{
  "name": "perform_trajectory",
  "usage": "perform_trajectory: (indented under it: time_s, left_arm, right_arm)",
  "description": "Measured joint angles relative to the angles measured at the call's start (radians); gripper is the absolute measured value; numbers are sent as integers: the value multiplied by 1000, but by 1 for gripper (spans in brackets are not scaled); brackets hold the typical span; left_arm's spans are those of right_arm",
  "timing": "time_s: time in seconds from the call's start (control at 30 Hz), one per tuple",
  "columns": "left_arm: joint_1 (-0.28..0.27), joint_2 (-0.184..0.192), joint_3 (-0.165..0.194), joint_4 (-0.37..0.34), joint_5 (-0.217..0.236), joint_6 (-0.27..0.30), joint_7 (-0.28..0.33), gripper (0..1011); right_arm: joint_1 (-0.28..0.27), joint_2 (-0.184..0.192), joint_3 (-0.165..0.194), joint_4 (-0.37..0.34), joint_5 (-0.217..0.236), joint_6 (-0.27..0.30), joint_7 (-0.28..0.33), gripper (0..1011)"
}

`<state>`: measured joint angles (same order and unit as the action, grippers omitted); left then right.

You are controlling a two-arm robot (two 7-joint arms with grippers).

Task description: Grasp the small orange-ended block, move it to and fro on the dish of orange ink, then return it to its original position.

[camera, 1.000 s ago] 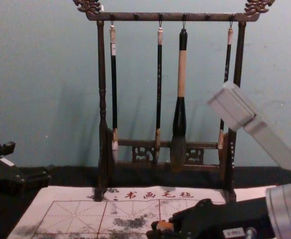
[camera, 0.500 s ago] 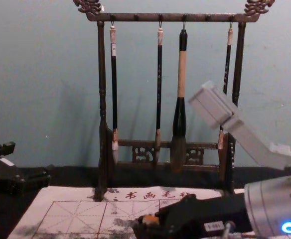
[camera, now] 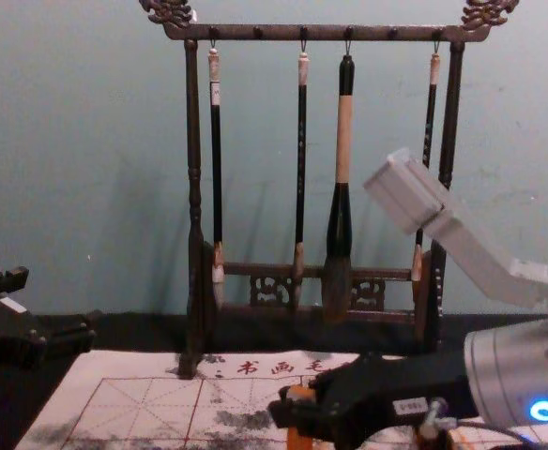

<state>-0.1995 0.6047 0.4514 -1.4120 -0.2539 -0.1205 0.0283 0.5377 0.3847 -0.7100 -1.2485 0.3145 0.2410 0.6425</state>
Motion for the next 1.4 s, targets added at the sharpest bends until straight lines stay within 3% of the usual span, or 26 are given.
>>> perform_trajectory:
  time_s: [0.33,0.83,1.4]
  left_arm:
    - [0,0,0,0,0,0,0,1001]
    - [0,0,0,0,0,0,0,1001]
    - [0,0,0,0,0,0,0,1001]
  right_arm:
    - [-13,21,22,-13,-4,3,-8,109]
    - [-73,78,37,-105,20,26,8,109]
    - [-80,81,19,-136,31,36,16,109]
